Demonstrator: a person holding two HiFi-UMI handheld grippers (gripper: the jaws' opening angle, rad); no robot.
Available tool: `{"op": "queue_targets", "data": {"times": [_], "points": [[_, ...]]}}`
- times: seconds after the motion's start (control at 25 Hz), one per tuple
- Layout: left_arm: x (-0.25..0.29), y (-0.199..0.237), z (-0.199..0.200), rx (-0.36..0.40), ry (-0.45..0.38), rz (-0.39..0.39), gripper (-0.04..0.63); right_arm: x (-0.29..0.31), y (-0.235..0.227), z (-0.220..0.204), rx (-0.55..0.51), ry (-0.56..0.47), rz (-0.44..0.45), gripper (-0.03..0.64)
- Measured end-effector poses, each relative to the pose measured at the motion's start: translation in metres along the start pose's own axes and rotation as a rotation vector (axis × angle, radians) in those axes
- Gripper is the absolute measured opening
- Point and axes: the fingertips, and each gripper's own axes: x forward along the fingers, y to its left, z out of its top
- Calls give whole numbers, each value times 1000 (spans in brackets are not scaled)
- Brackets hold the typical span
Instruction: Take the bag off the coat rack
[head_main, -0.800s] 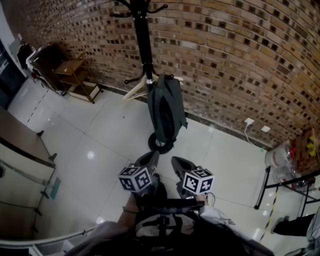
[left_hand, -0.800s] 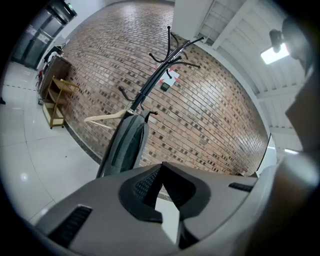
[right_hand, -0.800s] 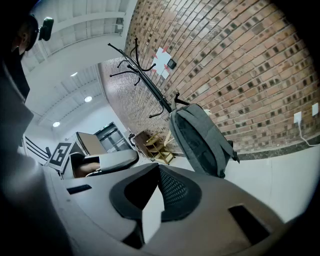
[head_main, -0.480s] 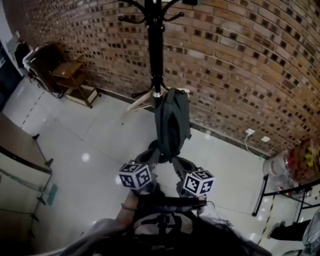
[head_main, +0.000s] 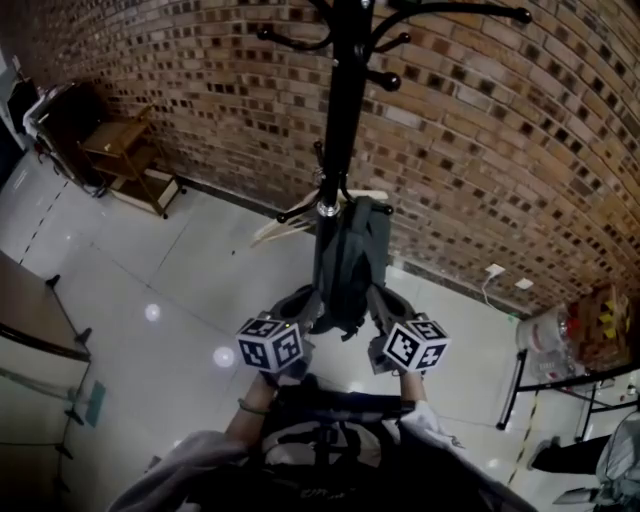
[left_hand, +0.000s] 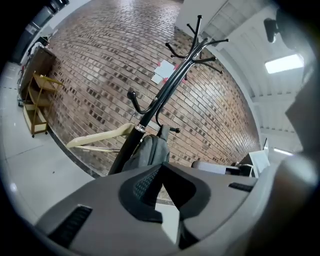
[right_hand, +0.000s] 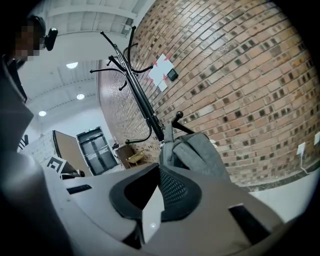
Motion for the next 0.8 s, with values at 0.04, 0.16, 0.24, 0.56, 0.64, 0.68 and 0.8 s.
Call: {"op": "queue_targets", "data": {"times": [0.04,0.16,0.24,0.56,0.64,0.68,0.8], "points": [[3,1,0,-3,9,-9,8,4,-2,7,-17,-6,-10,-12],[14,3,-2,-8,31,-30,8,19,-8,30,-51,-26,-21,-8],[20,7,-3,-19,38,-33,8,33,-9,44,-80,-32,-20,11],[38,22,14,-43,14,5,8,81,-20,75,-292,40,-26,137],[42,29,23,-51,-6,24,8,90,-26,77,-275,49,-12,137],[44,32,27,-55,-15,35,8,95,-28,77,-265,57,5,146],[49,39,36,-60,-40,67,8,106,-29,82,-263,77,55,169]]}}
